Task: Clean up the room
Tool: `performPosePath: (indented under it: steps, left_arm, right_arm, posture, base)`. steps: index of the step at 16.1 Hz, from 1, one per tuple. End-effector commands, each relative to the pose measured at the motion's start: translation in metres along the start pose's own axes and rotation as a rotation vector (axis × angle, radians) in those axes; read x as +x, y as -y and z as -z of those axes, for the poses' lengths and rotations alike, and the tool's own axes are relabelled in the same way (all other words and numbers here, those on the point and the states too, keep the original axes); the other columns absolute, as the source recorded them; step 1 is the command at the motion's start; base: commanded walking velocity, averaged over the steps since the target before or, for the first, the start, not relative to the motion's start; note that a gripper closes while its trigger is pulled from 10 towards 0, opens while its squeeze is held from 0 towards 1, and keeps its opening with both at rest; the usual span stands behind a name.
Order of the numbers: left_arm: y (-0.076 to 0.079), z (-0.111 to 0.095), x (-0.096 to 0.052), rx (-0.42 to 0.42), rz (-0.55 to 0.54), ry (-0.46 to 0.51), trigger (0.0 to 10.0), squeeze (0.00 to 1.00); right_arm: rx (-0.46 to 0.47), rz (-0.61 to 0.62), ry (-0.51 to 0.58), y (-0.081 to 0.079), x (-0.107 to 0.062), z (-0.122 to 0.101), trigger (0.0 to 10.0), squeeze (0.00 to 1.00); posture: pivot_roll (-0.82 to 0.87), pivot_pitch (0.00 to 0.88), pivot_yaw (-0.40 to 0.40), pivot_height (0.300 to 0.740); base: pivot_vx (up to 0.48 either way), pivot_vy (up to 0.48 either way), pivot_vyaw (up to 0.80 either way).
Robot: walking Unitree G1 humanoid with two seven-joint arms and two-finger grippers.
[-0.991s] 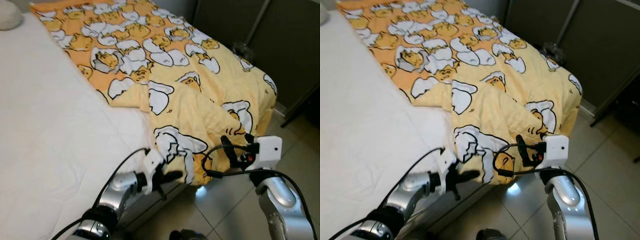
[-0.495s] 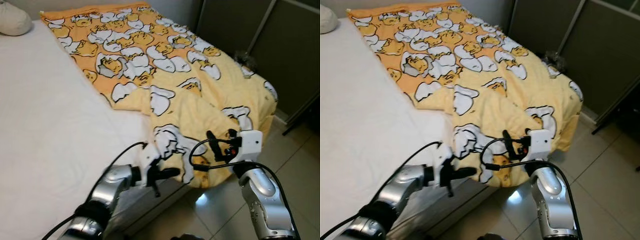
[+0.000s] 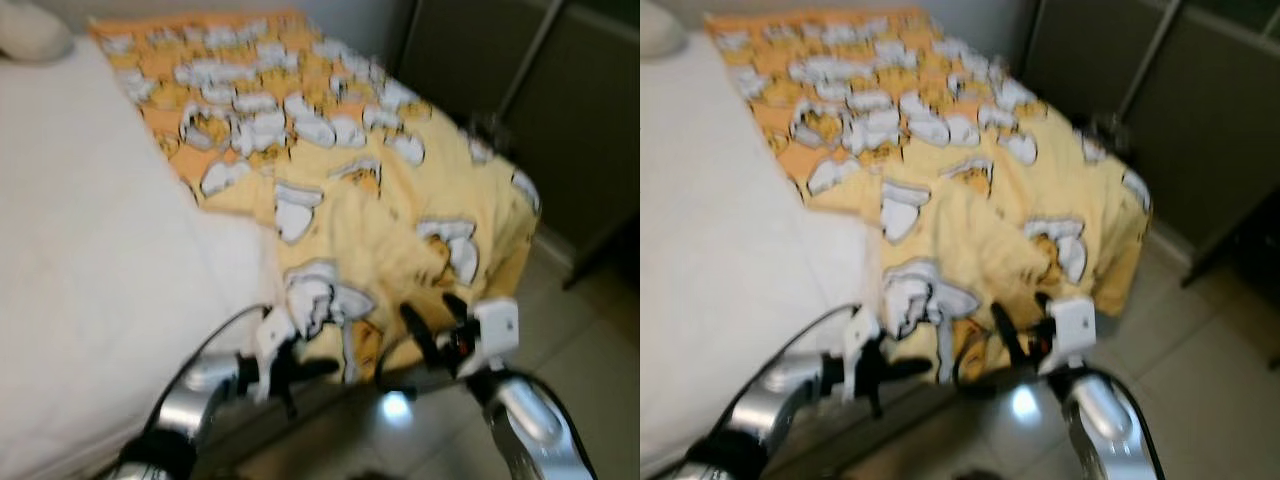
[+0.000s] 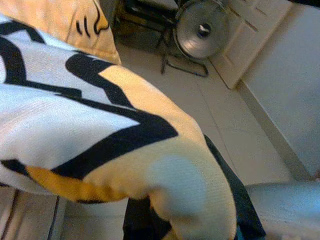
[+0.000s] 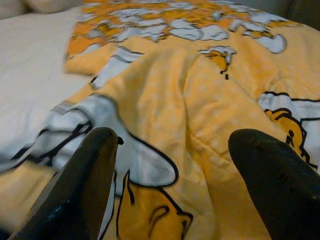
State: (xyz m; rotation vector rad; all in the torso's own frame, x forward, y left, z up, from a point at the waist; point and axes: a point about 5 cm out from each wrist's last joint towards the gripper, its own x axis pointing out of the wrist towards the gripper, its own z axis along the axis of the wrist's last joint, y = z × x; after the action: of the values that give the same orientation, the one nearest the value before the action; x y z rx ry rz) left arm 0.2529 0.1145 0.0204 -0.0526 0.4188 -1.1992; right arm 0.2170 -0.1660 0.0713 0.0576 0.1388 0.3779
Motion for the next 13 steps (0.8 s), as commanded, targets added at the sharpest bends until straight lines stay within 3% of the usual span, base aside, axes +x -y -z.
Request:
performPosePath:
  steps: [1,6,11,13]
  left_arm:
    - [0.002,-0.003,0.008,0.004,0.009,-0.005,0.0,0.00]
    - [-0.003,0.005,0.000,-0.004,-0.029,-0.054,0.0,0.00]
    - [-0.019,0.005,-0.011,-0.015,-0.168,-0.065,0.0,0.00]
    - [-0.019,0.013,-0.019,-0.032,-0.171,-0.087,0.0,0.00]
  right_arm:
    - [-0.019,-0.012,-0.037,0.005,-0.010,0.004,10.0,0.00]
    - [-0.022,-0.018,-0.040,0.007,-0.010,0.001,10.0,0.00]
    - [-0.005,-0.003,-0.032,0.008,0.002,0.002,10.0,0.00]
    - [-0.001,-0.007,-0.038,0.006,0.002,0.004,10.0,0.00]
  posture:
    - [-0.10,0.044,-0.076,0.740]
    - [-0.10,0.047,-0.075,0.740]
    - [-0.08,0.039,-0.072,0.740]
    - [-0.07,0.037,-0.076,0.740]
  base:
    - [0.000,-0.480,0.00]
    - [0.000,-0.480,0.00]
    - [0.000,0.000,0.00]
    - [0.000,0.000,0.00]
